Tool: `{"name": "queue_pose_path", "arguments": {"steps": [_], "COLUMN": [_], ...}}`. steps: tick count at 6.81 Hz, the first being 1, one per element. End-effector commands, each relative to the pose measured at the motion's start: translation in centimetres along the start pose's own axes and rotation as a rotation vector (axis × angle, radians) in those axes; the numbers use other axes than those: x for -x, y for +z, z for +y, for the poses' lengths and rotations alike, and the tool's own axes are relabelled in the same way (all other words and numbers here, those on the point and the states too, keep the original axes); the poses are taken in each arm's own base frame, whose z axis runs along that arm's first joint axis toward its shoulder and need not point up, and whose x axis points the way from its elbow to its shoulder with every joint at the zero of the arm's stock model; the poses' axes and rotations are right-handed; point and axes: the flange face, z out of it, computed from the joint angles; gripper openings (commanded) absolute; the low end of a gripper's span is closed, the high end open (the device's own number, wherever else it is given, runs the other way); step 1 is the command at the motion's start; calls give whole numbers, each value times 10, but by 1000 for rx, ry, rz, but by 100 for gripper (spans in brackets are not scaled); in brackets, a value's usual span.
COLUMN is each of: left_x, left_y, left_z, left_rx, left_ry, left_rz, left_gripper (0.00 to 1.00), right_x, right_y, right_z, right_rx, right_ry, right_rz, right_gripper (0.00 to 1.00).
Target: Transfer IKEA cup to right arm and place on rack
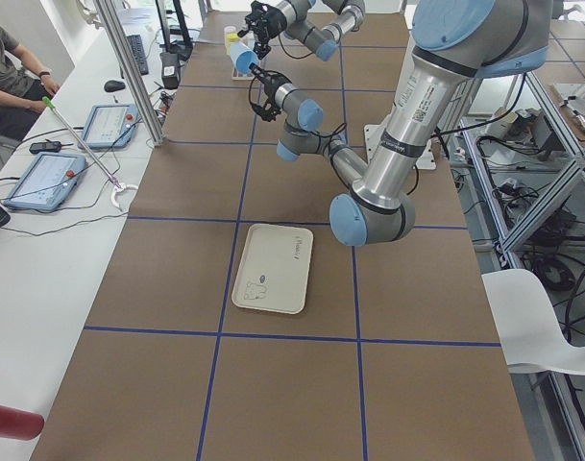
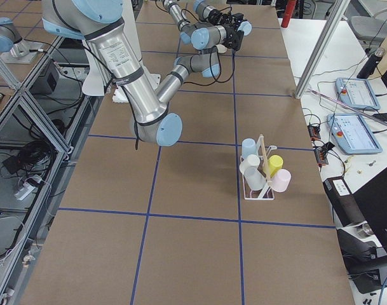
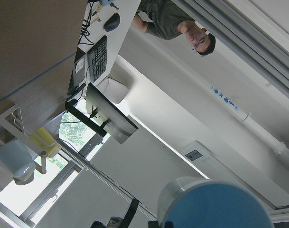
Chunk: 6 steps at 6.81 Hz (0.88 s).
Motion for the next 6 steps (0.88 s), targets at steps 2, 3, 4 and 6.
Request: {"name": "queue_pose_path", "arguments": {"steps": [2, 3, 4, 6], "left_x": [13, 13, 14, 17], "left_y": [9, 16, 22, 22], "left_z": [12, 18, 25, 27], "left_rx": [7, 5, 5, 6], "left_ry": [-15, -16, -21, -24], "left_rz": [-18, -18, -12, -13], "left_gripper": [0, 0, 0, 0], "right_x": [-1, -4, -4, -3], "right_y": [3, 5, 5, 5], "right_z": [1, 1, 1, 1], "right_rx": [-7, -7, -7, -8], "right_ry": [-1, -1, -1, 1], "right_rz": [1, 6, 6, 4], "right_gripper": [100, 100, 100, 100]}}
